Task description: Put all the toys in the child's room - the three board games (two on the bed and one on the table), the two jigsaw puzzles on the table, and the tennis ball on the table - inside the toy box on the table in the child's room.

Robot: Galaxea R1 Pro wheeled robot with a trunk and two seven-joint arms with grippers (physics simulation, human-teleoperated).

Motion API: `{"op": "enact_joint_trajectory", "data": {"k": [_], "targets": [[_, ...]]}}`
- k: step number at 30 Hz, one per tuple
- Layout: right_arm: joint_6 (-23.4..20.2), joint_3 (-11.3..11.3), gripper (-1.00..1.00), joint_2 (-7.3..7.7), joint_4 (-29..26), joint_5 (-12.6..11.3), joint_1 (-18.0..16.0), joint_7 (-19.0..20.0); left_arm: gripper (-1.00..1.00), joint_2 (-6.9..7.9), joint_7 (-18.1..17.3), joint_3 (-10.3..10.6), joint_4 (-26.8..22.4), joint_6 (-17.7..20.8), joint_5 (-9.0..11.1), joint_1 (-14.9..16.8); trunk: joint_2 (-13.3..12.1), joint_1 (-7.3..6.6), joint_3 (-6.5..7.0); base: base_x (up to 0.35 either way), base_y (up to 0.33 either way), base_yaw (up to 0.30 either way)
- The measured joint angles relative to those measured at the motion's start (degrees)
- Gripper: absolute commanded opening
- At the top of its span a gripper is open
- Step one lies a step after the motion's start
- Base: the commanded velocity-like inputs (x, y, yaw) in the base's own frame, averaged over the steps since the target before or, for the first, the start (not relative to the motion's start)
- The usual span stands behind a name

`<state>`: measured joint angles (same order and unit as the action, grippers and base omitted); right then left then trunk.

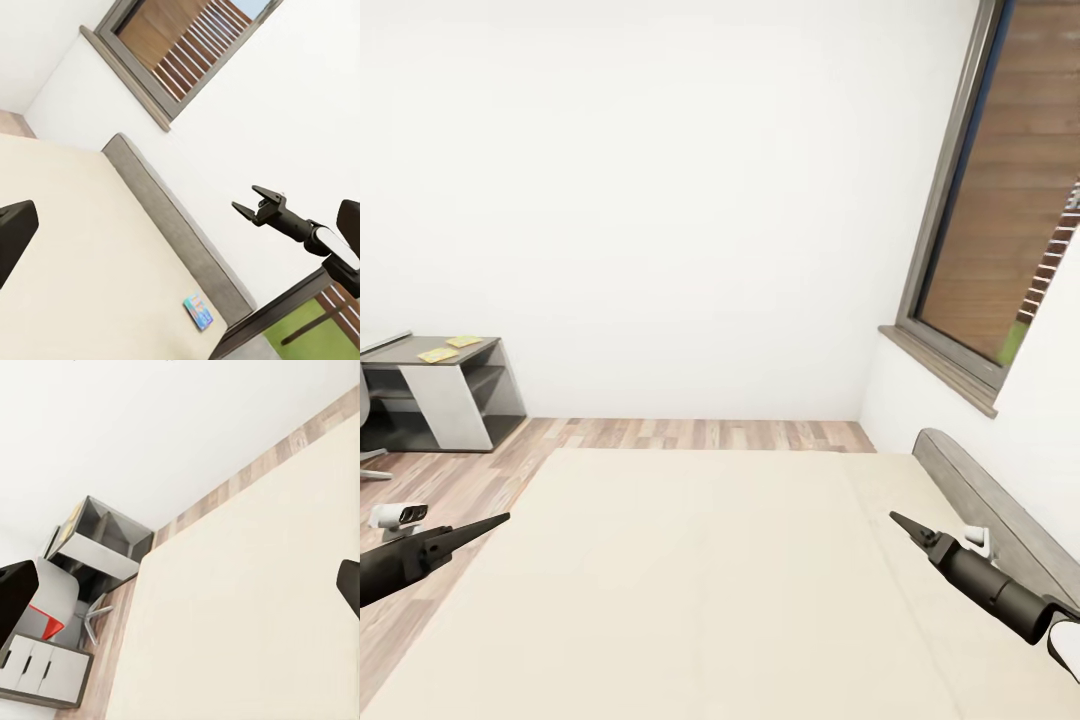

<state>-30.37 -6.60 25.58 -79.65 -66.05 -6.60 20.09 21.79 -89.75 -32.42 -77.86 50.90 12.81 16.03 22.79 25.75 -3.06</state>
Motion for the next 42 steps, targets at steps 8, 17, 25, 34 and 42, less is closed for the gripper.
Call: {"op": "enact_joint_trajectory", "data": {"k": [8,17,25,34,42], "targets": [[0.00,0.00,1.00,0.02,-0.05,0.00,-0.01,0.02,1.00,0.00,0.00,0.00,0.00,0.02,0.00,0.00,0.00,0.00,0.00,0.000,-0.013,0.000],[0.00,0.00,1.00,0.03,-0.06,0.00,0.00,0.02,1.00,0.00,0.00,0.00,0.00,0.00,0.00,0.00,0.00,0.00,0.02,0.000,-0.001,-0.012],[0.00,0.00,1.00,0.01,-0.06,0.00,0.00,0.01,1.00,0.00,0.00,0.00,-0.01,0.00,0.00,0.00,0.00,0.00,0.21,0.000,0.000,-0.058],[0.00,0.00,1.00,0.04,-0.06,0.00,-0.02,0.00,1.00,0.00,0.00,0.00,-0.01,0.00,0.00,0.00,0.00,0.00,0.24,0.000,0.000,-0.006],[0.00,0.00,1.00,0.05,-0.07,0.01,0.01,0.00,1.00,0.00,0.00,0.00,0.00,0.00,0.01,0.00,0.00,0.01,0.24,-0.011,0.000,0.000]]}}
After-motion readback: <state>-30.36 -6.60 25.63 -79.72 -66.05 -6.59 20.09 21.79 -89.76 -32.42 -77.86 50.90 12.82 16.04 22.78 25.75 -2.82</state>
